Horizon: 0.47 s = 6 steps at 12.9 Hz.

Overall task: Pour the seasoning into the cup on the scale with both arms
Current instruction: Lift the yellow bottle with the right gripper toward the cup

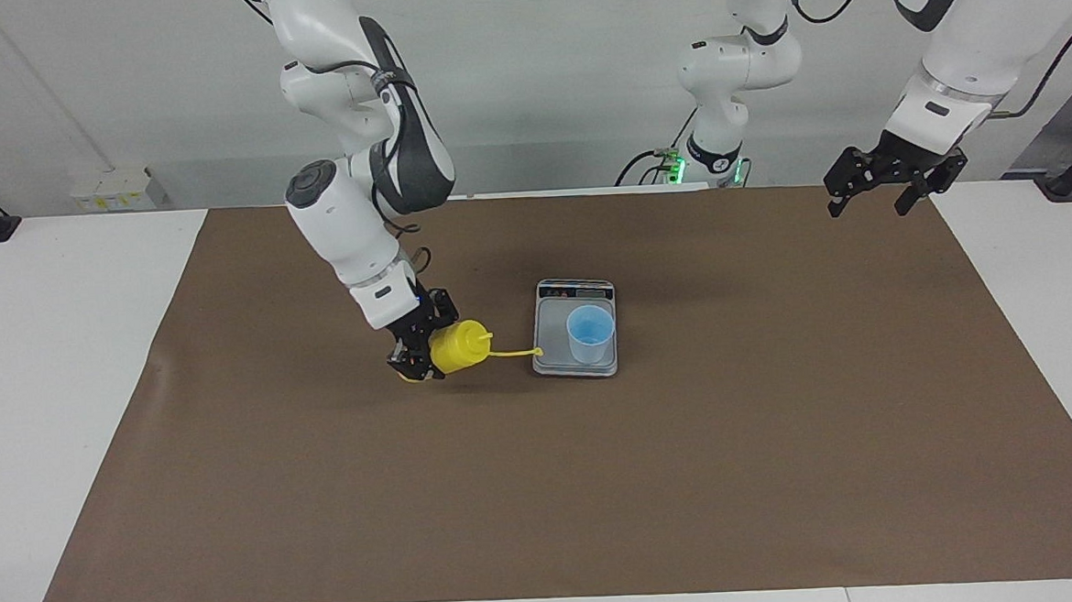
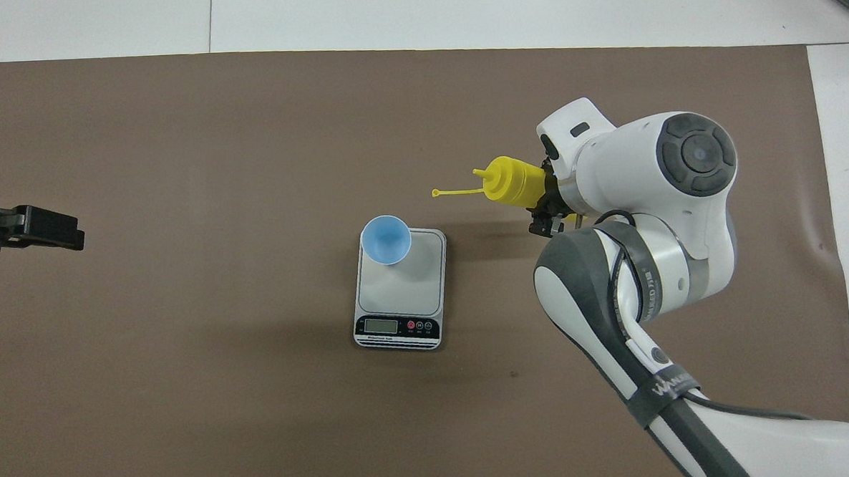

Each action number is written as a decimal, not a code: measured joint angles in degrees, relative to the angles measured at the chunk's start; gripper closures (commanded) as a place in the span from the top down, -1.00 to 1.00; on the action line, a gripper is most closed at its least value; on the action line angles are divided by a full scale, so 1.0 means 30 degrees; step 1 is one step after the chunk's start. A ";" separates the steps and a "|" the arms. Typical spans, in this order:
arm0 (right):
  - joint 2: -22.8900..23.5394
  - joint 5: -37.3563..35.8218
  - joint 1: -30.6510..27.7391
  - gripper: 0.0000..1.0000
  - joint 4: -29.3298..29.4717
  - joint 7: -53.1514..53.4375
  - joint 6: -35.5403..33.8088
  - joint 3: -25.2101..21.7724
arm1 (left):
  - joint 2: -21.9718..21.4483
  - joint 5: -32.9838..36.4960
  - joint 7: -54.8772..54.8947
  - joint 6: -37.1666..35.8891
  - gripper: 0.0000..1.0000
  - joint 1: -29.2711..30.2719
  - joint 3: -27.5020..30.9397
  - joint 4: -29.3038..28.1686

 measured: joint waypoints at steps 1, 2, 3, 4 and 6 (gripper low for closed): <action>0.0249 -0.1070 0.0159 -1.00 0.0651 0.0023 -0.0766 0.0002 | 0.0000 0.0000 0.0000 0.0000 1.00 0.0000 0.0000 0.0000; 0.0584 -0.1956 0.0349 -1.00 0.1418 0.0047 -0.1554 0.0005 | 0.0000 0.0001 0.0000 0.0000 1.00 0.0000 0.0000 0.0000; 0.0972 -0.2573 0.0512 -1.00 0.2146 0.0059 -0.2212 0.0005 | 0.0000 0.0001 0.0000 0.0000 1.00 0.0000 0.0000 0.0000; 0.1370 -0.3188 0.0659 -1.00 0.2736 0.0059 -0.2649 0.0006 | 0.0000 0.0001 0.0000 0.0000 1.00 0.0000 0.0000 0.0000; 0.2155 -0.5018 0.1270 -1.00 0.3656 0.0059 -0.3689 0.0016 | 0.0000 0.0001 0.0000 0.0000 1.00 0.0000 0.0000 0.0000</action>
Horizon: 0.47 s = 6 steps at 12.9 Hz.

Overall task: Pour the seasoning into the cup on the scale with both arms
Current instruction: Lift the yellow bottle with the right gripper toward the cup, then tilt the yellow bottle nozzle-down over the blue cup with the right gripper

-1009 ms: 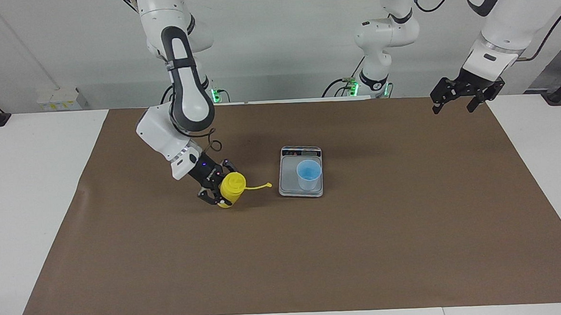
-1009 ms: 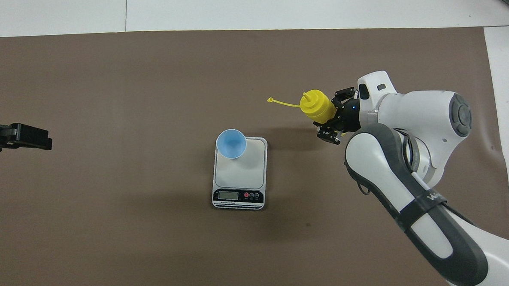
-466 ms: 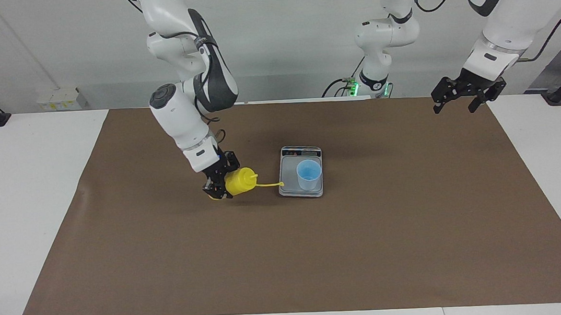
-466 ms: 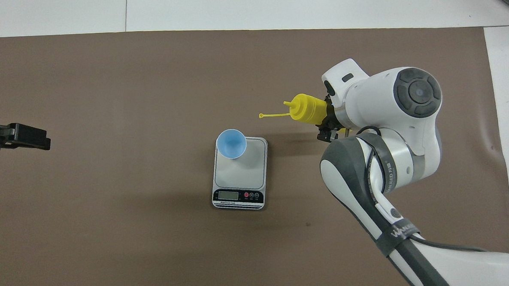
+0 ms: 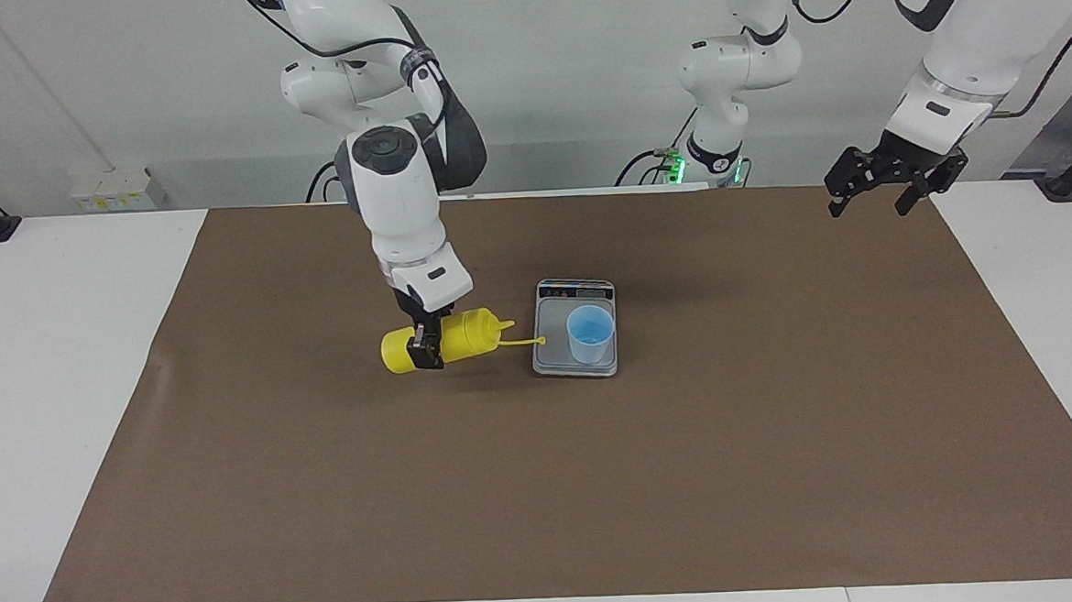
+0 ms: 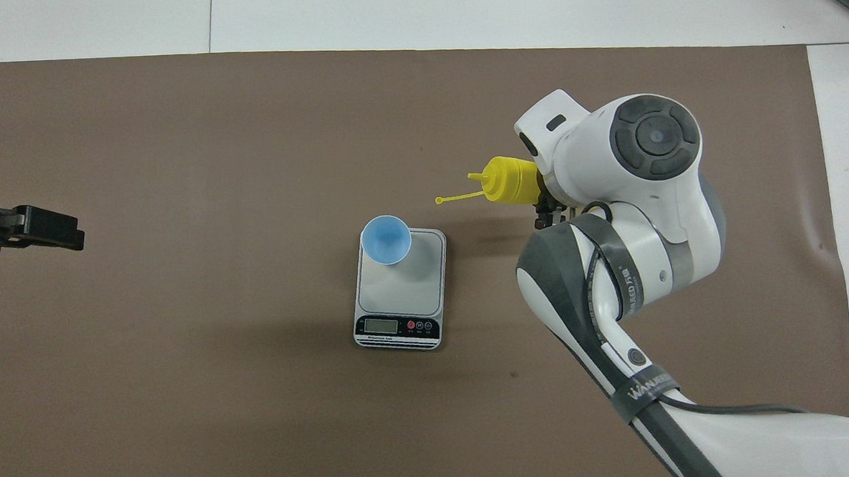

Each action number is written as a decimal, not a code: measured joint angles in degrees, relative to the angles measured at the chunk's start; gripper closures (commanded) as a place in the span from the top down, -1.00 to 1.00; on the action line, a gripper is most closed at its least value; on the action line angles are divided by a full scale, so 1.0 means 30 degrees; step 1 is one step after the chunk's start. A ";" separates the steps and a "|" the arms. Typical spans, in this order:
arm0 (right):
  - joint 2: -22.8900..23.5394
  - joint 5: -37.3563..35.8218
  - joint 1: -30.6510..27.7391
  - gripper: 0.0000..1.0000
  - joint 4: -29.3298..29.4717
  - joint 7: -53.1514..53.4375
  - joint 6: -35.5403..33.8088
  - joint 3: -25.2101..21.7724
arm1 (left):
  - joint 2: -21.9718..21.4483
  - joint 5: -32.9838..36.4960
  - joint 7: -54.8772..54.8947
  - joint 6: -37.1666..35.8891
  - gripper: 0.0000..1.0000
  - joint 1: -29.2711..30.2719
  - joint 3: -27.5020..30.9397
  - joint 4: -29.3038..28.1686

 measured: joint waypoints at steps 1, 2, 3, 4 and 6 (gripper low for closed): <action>0.0468 -0.0882 0.0373 -1.00 0.0520 0.0029 -0.0578 0.0027 | 0.0000 0.0000 0.0000 0.0000 1.00 0.0000 0.0000 0.0000; 0.1000 -0.1502 0.0765 -1.00 0.1066 0.0039 -0.1072 0.0114 | 0.0000 0.0000 0.0000 0.0000 1.00 0.0000 0.0000 0.0000; 0.1487 -0.2127 0.1109 -1.00 0.1504 0.0048 -0.1520 0.0225 | 0.0000 0.0000 0.0000 0.0000 1.00 0.0000 0.0000 0.0000; 0.1953 -0.3154 0.1479 -1.00 0.1942 0.0081 -0.1854 0.0311 | 0.0000 0.0000 0.0000 0.0000 1.00 0.0000 0.0000 0.0000; 0.2672 -0.5051 0.2305 -1.00 0.2625 0.0261 -0.2137 0.0423 | 0.0000 0.0001 0.0000 0.0000 1.00 0.0000 0.0000 0.0000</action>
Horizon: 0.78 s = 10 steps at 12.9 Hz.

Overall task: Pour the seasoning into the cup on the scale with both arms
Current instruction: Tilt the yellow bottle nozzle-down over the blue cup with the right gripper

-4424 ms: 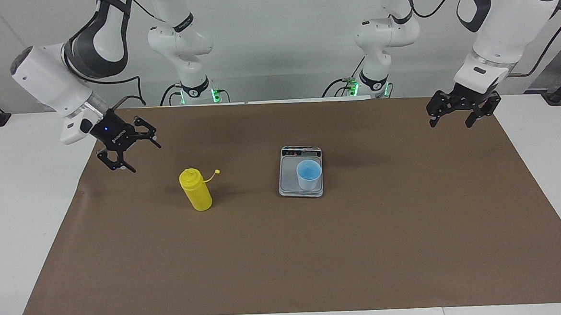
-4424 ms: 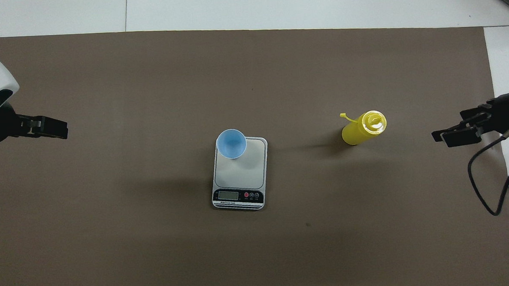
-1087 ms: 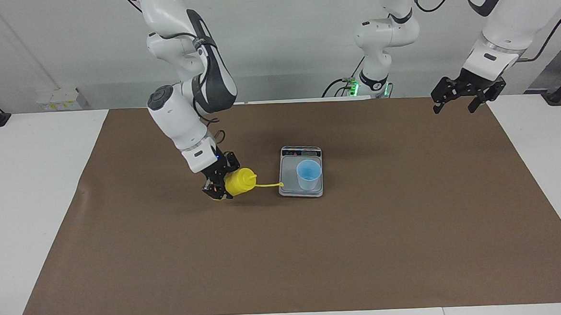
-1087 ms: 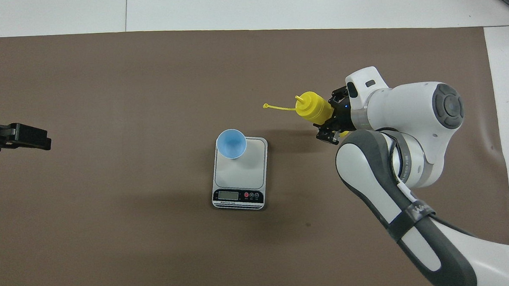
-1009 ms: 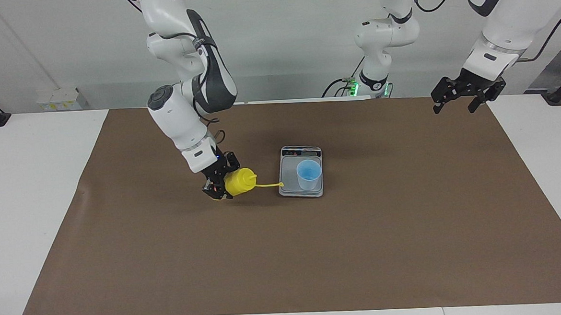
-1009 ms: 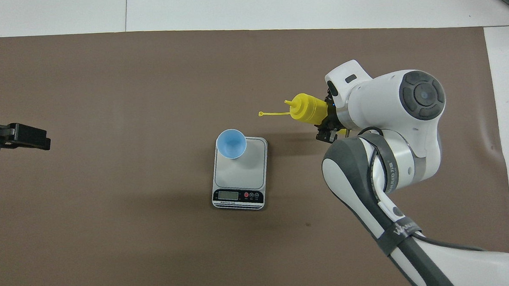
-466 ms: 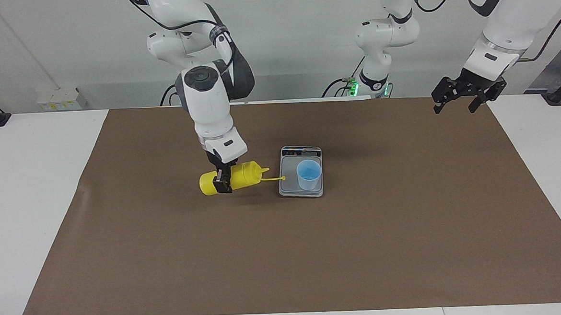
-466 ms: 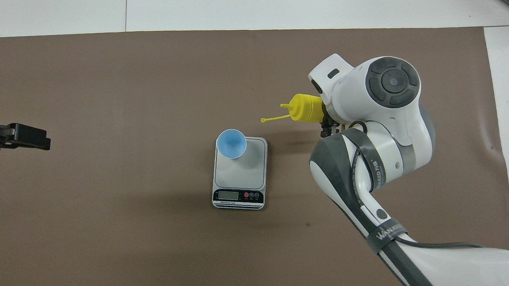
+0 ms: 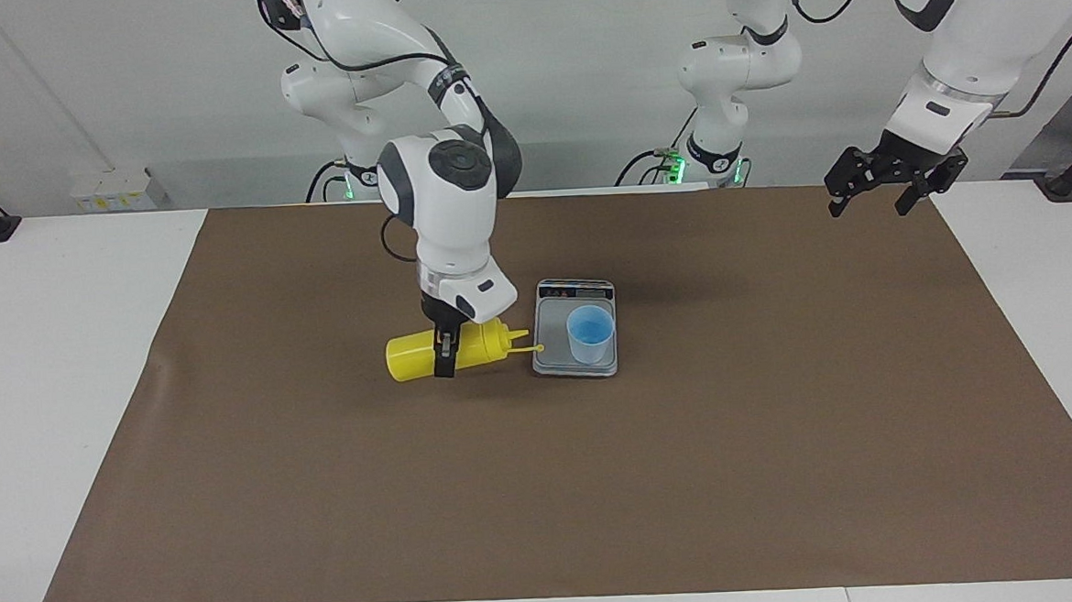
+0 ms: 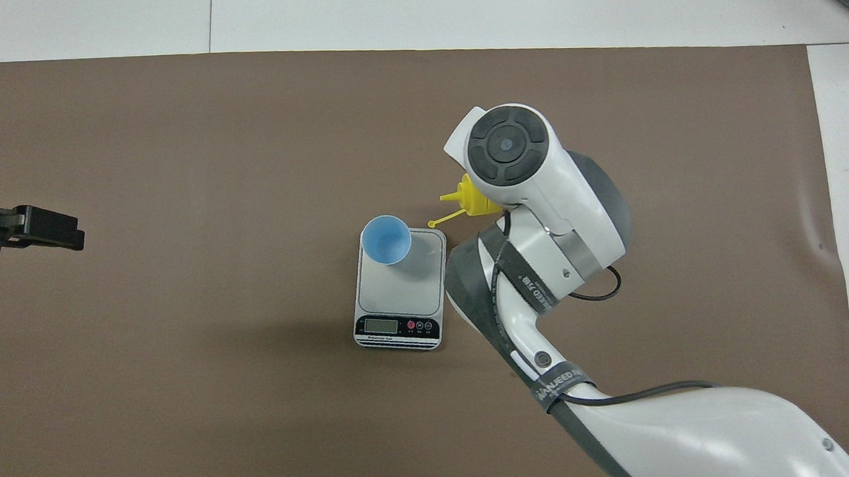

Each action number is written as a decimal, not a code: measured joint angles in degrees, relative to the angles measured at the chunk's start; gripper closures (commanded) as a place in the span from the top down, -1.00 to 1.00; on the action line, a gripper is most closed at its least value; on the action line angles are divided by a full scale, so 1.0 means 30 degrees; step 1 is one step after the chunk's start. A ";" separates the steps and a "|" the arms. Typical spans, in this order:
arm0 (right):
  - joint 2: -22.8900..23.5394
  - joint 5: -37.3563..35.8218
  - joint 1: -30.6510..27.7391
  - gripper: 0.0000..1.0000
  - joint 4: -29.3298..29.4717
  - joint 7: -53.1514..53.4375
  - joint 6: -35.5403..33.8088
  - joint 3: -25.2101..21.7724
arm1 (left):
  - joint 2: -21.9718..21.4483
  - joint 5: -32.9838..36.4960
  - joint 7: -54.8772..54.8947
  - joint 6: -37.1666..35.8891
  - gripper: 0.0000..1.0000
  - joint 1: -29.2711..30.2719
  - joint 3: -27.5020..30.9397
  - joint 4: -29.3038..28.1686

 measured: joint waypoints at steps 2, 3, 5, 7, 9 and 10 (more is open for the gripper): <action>0.0219 -0.0512 0.0389 -1.00 0.0269 0.0116 -0.0112 0.0022 | 0.0000 0.0000 0.0000 0.0000 1.00 0.0000 0.0000 0.0000; 0.0219 -0.0666 0.0465 -1.00 0.0333 0.0191 -0.0120 0.0037 | 0.0000 0.0000 0.0000 0.0000 1.00 0.0000 0.0000 0.0000; 0.0218 -0.1748 0.1021 -1.00 0.0498 0.1068 -0.0119 0.0062 | 0.0000 0.0000 0.0000 0.0000 1.00 0.0000 0.0000 0.0000; 0.0226 -0.2471 0.1591 -1.00 0.0522 0.1897 0.0051 0.0077 | 0.0000 0.0000 0.0000 0.0000 1.00 0.0000 0.0000 0.0000; 0.0320 -0.3075 0.2021 -1.00 0.0469 0.2506 0.0381 0.0084 | 0.0000 0.0000 0.0000 0.0000 1.00 0.0000 0.0000 0.0000; 0.0346 -0.3318 0.2128 -1.00 0.0432 0.2628 0.0502 0.0083 | 0.0000 0.0001 0.0000 0.0000 1.00 0.0000 0.0000 0.0000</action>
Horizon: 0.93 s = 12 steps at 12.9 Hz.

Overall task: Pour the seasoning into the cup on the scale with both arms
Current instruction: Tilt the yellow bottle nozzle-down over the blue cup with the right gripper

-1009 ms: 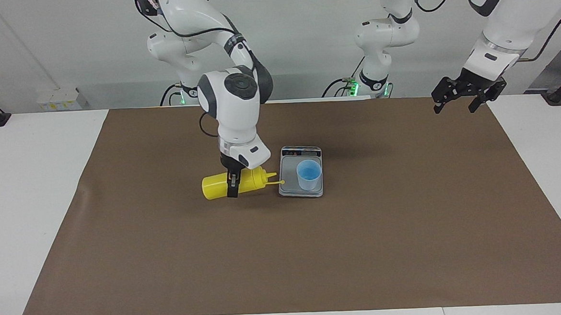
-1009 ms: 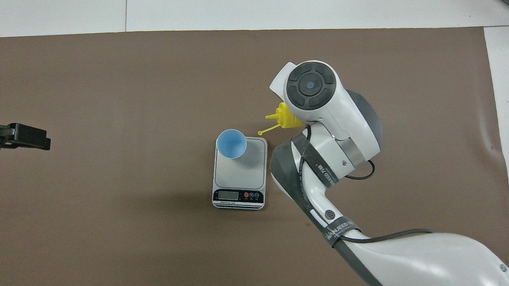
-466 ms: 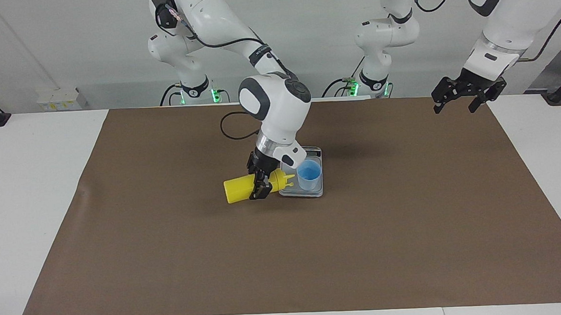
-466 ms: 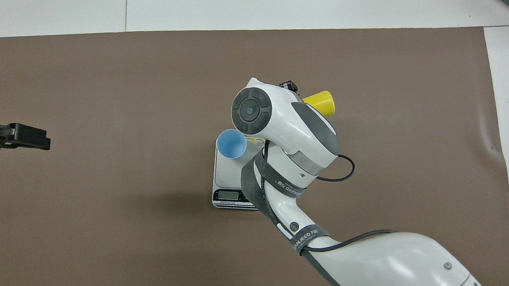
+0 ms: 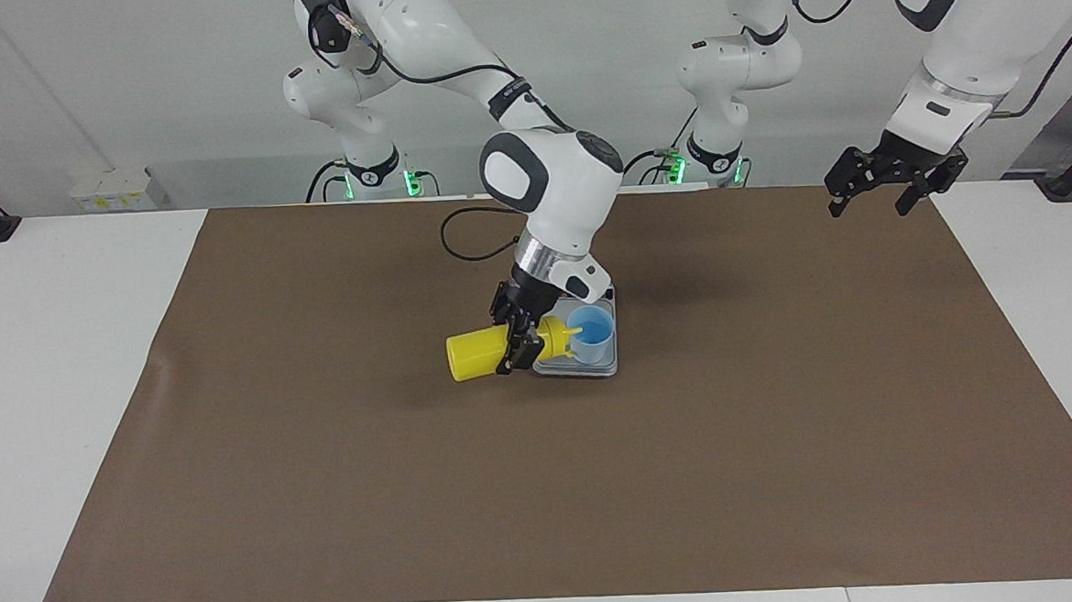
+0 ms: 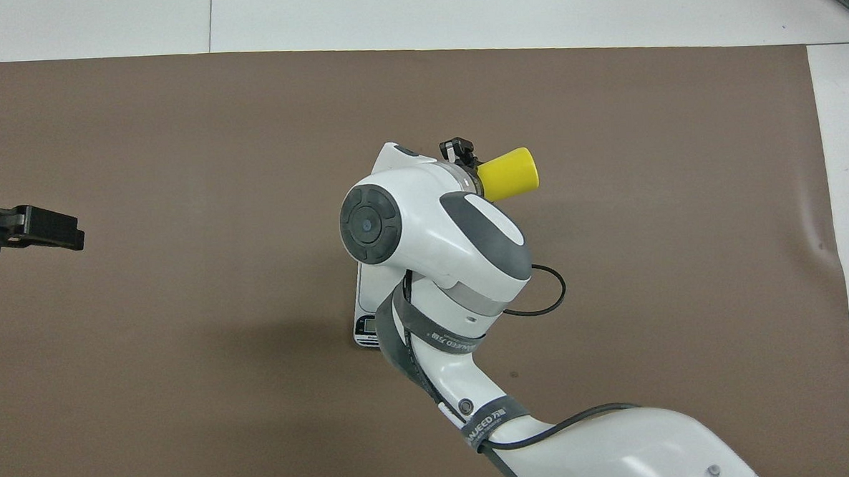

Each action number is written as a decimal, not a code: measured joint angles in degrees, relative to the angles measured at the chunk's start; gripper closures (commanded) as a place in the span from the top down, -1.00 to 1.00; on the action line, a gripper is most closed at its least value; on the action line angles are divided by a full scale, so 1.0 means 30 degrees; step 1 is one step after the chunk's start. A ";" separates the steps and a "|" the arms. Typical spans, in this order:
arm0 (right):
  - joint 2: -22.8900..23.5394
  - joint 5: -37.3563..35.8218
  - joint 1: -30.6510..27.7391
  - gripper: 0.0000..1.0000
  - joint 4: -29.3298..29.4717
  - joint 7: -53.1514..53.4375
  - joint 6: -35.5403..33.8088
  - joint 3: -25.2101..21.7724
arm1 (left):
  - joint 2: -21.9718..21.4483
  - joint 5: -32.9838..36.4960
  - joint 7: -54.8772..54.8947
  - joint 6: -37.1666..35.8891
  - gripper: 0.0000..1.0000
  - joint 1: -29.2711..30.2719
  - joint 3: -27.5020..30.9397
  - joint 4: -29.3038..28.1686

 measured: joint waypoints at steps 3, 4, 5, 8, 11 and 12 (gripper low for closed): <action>0.0004 -0.1434 0.0222 -1.00 -0.0366 0.0316 0.1370 0.0005 | 0.0000 0.0000 0.0000 0.0000 1.00 0.0000 0.0000 0.0000; 0.0003 -0.1823 0.0273 -1.00 -0.0515 0.0342 0.1733 0.0006 | 0.0000 0.0000 0.0000 0.0000 1.00 0.0000 0.0000 0.0000; 0.0003 -0.2205 0.0317 -1.00 -0.0651 0.0365 0.1982 0.0007 | 0.0000 0.0000 0.0000 0.0000 1.00 0.0000 0.0000 0.0000; -0.0083 -0.3818 0.0607 -1.00 -0.1035 0.1039 0.2896 0.0013 | 0.0000 0.0000 0.0000 0.0000 1.00 0.0000 0.0000 0.0000; -0.0555 -0.6038 0.0792 -1.00 -0.2141 0.2973 0.3966 0.0016 | 0.0000 0.0000 0.0000 0.0000 1.00 0.0000 0.0000 0.0000; -0.0881 -0.7075 0.0779 -1.00 -0.2721 0.3650 0.4600 0.0012 | 0.0000 0.0000 0.0000 0.0000 1.00 0.0000 0.0000 0.0000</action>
